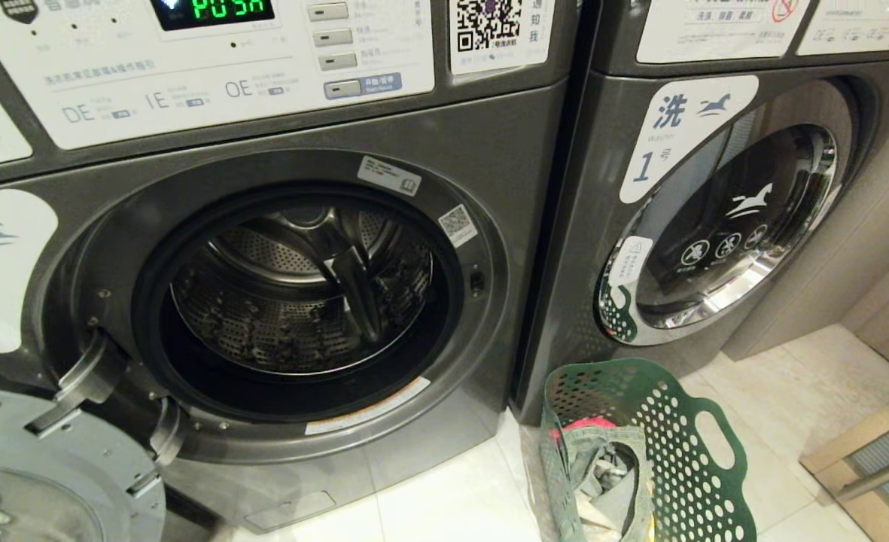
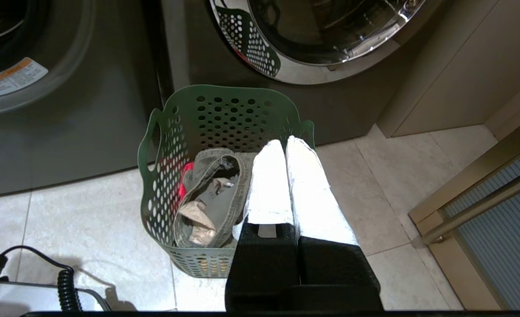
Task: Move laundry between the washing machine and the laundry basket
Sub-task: Close the washing machine door with the left hand
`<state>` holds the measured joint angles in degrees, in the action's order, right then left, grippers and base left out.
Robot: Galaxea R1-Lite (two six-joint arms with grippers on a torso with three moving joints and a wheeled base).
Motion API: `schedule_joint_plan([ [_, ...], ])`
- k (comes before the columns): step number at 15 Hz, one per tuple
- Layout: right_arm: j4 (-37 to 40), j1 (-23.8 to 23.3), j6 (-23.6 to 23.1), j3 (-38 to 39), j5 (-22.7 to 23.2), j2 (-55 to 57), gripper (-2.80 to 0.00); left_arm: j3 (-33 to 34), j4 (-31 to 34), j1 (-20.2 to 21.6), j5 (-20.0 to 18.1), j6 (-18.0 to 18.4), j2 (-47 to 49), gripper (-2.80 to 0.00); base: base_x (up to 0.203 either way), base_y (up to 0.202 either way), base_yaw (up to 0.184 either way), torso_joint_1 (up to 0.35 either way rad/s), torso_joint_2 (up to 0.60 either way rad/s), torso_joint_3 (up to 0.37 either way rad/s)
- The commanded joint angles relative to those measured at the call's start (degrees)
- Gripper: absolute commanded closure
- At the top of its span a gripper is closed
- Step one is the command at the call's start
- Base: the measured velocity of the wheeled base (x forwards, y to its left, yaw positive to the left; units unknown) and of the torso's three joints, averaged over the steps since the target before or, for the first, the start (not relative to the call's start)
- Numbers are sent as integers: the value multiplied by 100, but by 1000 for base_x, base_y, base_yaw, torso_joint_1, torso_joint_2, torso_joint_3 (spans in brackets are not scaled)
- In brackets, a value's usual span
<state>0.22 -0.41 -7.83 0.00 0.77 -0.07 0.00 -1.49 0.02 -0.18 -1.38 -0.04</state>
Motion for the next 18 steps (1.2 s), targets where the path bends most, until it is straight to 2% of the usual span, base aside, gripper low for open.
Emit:
schedule_joint_plan([
  [1, -4, -2, -44, 0, 37, 7, 0, 62, -8, 6, 1, -11, -4, 0, 0, 0, 0, 2, 0, 195],
  [7, 4, -2, 27, 0, -7, 7, 0, 62, -9, -1, 1, -11, -4, 0, 0, 0, 0, 1, 0, 204],
  [9, 11, -2, 187, -2, -7, 7, 0, 62, -9, 6, 1, -11, -4, 0, 0, 0, 0, -1, 3, 148],
  [16, 4, -2, 273, 0, -16, 7, 0, 62, -9, 6, 1, -11, -4, 0, 0, 0, 0, -1, 2, 14],
  [18, 4, -2, 282, 0, -16, 7, 0, 62, -9, 6, 1, -11, -4, 0, -1, 1, 112, 2, 5, 4],
])
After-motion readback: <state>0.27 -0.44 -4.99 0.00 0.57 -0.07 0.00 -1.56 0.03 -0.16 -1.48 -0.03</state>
